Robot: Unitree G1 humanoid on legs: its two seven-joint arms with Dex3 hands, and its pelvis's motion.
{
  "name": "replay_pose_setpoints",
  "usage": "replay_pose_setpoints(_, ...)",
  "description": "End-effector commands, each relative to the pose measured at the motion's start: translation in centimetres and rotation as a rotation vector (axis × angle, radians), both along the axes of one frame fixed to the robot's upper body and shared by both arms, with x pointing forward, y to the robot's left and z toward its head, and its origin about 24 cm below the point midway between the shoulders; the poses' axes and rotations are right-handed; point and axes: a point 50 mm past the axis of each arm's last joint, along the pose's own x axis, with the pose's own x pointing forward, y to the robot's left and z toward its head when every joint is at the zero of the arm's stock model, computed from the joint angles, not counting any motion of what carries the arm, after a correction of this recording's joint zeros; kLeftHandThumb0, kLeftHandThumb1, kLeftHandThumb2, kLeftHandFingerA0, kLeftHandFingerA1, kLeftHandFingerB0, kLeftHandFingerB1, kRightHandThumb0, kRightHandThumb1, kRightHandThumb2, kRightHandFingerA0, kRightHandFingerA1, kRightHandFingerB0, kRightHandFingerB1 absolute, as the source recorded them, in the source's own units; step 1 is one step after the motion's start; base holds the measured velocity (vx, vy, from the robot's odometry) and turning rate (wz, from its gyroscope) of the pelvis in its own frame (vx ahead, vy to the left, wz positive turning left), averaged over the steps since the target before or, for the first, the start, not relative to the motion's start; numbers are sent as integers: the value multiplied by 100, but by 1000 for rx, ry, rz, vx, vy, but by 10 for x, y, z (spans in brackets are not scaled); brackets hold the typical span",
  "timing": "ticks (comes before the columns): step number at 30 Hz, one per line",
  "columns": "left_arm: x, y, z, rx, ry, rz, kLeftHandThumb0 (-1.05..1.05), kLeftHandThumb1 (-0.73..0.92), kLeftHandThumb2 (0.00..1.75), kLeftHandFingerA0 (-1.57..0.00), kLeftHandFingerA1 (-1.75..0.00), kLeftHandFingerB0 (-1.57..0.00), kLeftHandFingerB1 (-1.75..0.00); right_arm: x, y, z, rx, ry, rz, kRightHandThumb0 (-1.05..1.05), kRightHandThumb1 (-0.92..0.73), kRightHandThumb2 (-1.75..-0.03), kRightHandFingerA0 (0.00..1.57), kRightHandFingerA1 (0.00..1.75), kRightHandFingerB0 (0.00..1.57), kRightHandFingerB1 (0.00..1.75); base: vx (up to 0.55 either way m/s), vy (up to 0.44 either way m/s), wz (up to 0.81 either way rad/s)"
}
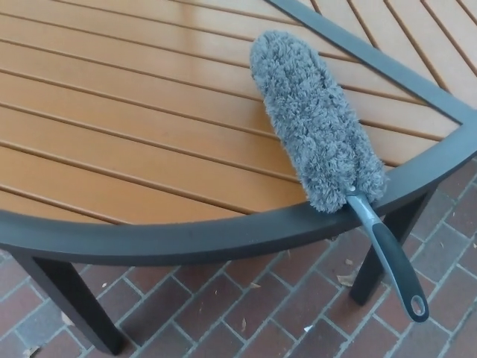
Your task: The robot walks towards a desk kept outside and uses its right hand to up pick up the grey duster kept on it and uses it to clean the table by swiping it twice
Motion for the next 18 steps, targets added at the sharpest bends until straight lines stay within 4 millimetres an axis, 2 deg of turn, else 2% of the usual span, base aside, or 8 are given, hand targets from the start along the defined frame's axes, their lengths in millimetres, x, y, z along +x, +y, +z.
replay_pose_setpoints(1,2,4,4,32,-32,9,4,71,64,-82,-59,-77,-57,-3,-4,5,-38,-7,1,-14,-67,-60,76,54,65,50,-7,-93,3)
replay_pose_setpoints(2,2,4,4,32,-35,12,-2,71,59,-84,-57,-78,-55,-3,-4,5,-46,-7,8,-14,-67,-60,76,54,65,50,-5,-93,3)
replay_pose_setpoints(12,4,5,5,29,-53,32,-5,70,59,-86,-59,-79,-56,3,-4,7,-54,-4,27,-6,-71,-61,76,52,65,49,-2,-17,-1)
replay_pose_setpoints(13,5,6,6,36,-58,23,-5,70,60,-83,-59,-78,-57,10,-3,9,-71,-8,58,4,-71,-72,76,55,65,52,0,0,0)
replay_pose_setpoints(14,5,6,7,38,-59,20,-5,70,60,-83,-59,-78,-57,12,-3,10,-76,-9,67,4,-71,-72,76,55,65,52,0,0,0)
replay_pose_setpoints(15,6,7,7,39,-57,17,-4,71,63,-84,-59,-79,-57,17,-1,12,-100,-14,115,6,-72,-80,76,52,64,49,0,0,0)
replay_pose_setpoints(18,8,9,8,44,-52,11,-3,71,61,-85,-58,-79,-57,27,2,16,-146,-22,226,4,-74,-80,73,52,61,49,0,0,0)
